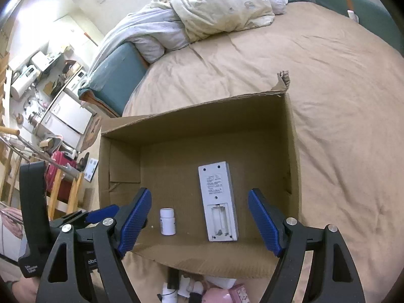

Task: Organize rigid objects
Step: 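Withdraw both tools from the box toward the remaining items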

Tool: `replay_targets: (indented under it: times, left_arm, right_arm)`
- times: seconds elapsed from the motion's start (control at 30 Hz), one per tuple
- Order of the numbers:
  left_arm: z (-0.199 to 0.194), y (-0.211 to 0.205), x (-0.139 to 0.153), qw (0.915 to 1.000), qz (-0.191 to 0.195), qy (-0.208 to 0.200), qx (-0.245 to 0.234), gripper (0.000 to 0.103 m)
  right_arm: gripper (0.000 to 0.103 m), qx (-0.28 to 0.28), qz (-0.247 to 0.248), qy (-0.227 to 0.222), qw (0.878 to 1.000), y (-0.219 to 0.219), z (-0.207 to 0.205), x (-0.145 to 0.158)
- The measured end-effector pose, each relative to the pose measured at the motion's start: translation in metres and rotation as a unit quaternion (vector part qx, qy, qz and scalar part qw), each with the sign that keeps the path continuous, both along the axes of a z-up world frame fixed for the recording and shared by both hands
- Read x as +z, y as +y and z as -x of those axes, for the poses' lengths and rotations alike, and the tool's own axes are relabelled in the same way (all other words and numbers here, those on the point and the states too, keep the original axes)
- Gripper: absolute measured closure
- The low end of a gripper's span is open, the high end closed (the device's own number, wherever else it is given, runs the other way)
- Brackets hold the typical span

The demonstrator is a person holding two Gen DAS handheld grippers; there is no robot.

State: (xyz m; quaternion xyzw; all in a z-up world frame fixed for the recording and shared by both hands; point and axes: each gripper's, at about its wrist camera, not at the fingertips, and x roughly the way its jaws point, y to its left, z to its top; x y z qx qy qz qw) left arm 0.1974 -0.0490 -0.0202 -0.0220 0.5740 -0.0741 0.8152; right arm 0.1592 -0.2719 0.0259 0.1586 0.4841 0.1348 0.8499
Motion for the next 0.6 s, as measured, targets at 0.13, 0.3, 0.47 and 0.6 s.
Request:
replay_targets:
  times: [0.13, 0.3, 0.47, 0.6]
  left_arm:
    - [0.01, 0.006, 0.012, 0.9999, 0.001, -0.006, 0.01, 0.034]
    - [0.034, 0.016, 0.03, 0.9995, 0.02, -0.02, 0.014, 0.034]
    - [0.057, 0.025, 0.033, 0.9993, 0.02, -0.023, 0.019, 0.034]
    - [0.072, 0.028, 0.022, 0.9996, 0.014, -0.011, 0.02, 0.034]
  right_arm:
    - [0.02, 0.0, 0.001, 0.001, 1.0, -0.001, 0.003, 0.001]
    - [0.02, 0.006, -0.006, 0.015, 1.0, 0.002, 0.014, -0.005]
    - [0.02, 0.02, -0.003, 0.018, 1.0, 0.008, 0.032, -0.006]
    - [0.02, 0.028, -0.01, 0.024, 0.999, 0.012, 0.049, -0.006]
